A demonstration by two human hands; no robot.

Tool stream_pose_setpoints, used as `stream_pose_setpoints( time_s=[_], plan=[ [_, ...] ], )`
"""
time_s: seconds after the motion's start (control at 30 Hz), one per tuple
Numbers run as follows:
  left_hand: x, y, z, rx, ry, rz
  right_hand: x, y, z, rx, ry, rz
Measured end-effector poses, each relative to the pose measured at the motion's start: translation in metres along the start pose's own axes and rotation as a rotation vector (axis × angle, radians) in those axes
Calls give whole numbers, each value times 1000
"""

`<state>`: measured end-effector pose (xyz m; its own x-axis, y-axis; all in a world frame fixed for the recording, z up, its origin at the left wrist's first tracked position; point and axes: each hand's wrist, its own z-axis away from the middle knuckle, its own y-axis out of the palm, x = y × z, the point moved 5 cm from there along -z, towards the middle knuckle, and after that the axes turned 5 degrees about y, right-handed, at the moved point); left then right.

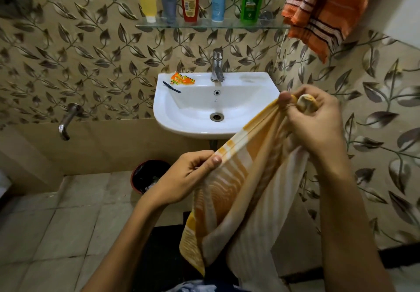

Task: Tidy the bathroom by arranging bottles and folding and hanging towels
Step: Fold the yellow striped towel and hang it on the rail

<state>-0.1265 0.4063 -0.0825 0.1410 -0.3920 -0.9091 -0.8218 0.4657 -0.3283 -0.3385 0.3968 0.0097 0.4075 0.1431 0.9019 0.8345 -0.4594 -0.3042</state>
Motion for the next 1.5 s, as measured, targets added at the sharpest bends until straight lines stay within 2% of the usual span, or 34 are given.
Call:
stream_pose_setpoints(
  time_s=[0.1,0.17,0.23,0.3,0.43,0.67,0.73,0.93,1.1,1.2,1.27,1.33,1.4,1.43,1.5],
  plan=[
    [-2,-10,2,-80,32,2,-6,-20,-8,-150,52,64],
    [-4,-16,2,-127,51,-42,-8,-27,-8,-227,82,191],
    [-7,-19,1,-153,67,-94,-7,-20,0,-192,59,347],
    [-10,-16,0,-133,78,-142,-1,4,15,24,-17,357],
    [-18,-4,-5,-60,108,-202,-1,60,49,618,-112,350],
    [-9,-3,2,-53,43,-198,-17,73,53,864,-122,564],
    [-8,-4,2,-48,12,-147,-17,71,51,817,-83,494],
    [7,-19,9,-96,-97,-84,-25,30,15,387,55,356],
    [7,-29,13,-125,-96,-161,-41,6,-4,138,140,606],
    [-2,-27,10,-147,-69,-182,-43,15,7,80,131,667],
    [-8,-23,6,-129,-44,-195,-37,30,20,180,85,516],
    [-13,-15,2,-77,-14,-226,-28,54,37,457,23,304],
    [-18,-10,-1,-60,19,-226,-23,77,53,761,-44,274],
    [-19,-9,-1,-67,34,-221,-23,84,58,836,-57,316],
    [-17,-11,-1,-78,39,-237,-25,86,57,827,-30,365]
  ],
)
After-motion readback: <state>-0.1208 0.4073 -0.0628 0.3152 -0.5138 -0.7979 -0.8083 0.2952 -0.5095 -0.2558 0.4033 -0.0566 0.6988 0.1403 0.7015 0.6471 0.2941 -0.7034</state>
